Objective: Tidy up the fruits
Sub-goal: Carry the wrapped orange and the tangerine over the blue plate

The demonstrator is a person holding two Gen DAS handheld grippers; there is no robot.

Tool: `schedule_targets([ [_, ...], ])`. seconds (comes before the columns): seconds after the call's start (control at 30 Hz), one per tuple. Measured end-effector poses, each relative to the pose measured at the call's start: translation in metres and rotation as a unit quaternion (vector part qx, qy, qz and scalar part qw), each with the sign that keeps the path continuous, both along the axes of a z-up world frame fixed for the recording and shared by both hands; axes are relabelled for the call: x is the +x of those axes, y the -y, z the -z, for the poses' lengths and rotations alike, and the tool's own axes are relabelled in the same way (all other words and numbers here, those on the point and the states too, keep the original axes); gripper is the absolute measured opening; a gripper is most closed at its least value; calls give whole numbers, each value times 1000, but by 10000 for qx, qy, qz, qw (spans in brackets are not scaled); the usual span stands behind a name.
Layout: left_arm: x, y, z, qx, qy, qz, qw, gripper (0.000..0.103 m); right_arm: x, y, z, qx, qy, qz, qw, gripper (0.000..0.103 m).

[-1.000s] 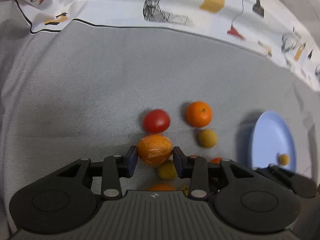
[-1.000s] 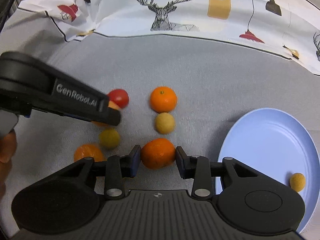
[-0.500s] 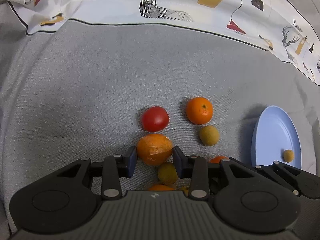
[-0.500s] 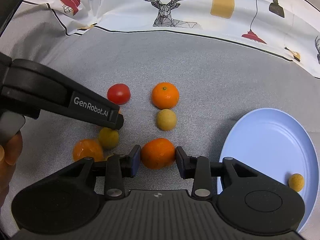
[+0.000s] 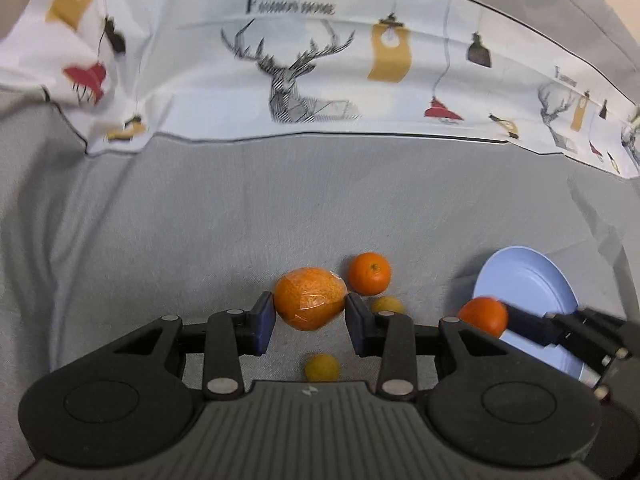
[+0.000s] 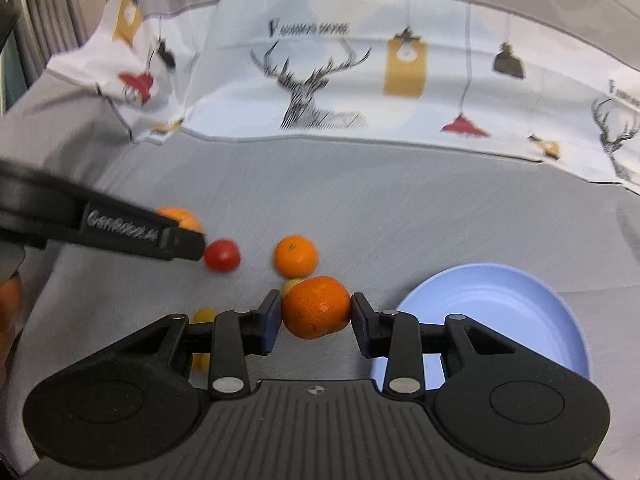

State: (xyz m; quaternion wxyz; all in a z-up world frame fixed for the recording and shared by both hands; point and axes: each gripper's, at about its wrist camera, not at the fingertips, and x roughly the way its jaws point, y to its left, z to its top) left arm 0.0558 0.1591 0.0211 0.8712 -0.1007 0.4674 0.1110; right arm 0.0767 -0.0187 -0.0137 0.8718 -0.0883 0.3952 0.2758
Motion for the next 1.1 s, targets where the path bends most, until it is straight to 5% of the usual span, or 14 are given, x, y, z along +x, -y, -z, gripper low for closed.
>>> schedule_targets([
  [1.1,28,80,9,-172,160,1130,9933,42,50,140,-18,378,201,1837,9820,39],
])
